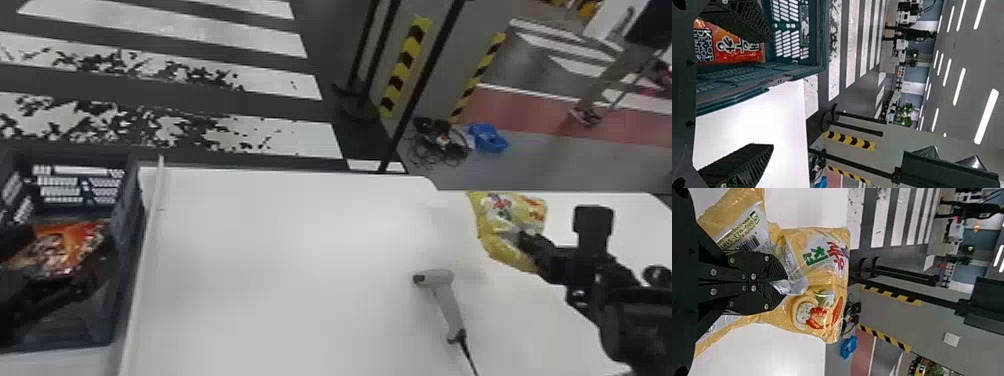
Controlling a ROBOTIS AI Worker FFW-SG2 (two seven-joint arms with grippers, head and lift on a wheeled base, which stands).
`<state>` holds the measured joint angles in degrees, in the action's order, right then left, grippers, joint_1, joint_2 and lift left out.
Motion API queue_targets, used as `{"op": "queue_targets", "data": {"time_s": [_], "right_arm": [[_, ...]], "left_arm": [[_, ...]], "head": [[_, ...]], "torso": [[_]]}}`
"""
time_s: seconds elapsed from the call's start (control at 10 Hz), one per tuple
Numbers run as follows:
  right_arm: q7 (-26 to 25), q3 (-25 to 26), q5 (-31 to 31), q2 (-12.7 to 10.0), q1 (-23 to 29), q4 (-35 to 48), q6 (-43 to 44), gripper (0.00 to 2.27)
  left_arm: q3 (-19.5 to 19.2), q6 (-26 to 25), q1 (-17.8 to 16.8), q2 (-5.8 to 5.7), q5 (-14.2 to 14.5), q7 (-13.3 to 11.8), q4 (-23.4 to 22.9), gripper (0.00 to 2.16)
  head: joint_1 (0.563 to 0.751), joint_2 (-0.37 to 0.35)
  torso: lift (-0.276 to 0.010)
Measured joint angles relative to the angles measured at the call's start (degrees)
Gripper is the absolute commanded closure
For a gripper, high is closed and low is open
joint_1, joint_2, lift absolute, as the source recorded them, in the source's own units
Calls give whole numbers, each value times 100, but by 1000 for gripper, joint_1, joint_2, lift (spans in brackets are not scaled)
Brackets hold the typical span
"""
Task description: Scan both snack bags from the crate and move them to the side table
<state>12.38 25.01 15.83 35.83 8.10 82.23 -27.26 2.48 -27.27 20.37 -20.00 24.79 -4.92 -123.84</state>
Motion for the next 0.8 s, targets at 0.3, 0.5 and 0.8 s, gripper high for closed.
{"op": "queue_targets", "data": {"time_s": [0.3, 0.5, 0.8], "right_arm": [[-34, -138, -352, 421, -116, -445, -833, 2243], [110, -262, -611, 716, -170, -765, -870, 2243], [532, -353, -716, 882, -207, -1021, -558, -1]], "left_arm": [[-138, 213, 110, -97, 107, -30, -38, 33], [-207, 336, 156, -188, 230, -66, -63, 33], [-238, 358, 176, -193, 282, -79, -109, 33]], "head": [[695, -350], [695, -350], [695, -350]], "torso": [[-95], [-95], [-95]]}}
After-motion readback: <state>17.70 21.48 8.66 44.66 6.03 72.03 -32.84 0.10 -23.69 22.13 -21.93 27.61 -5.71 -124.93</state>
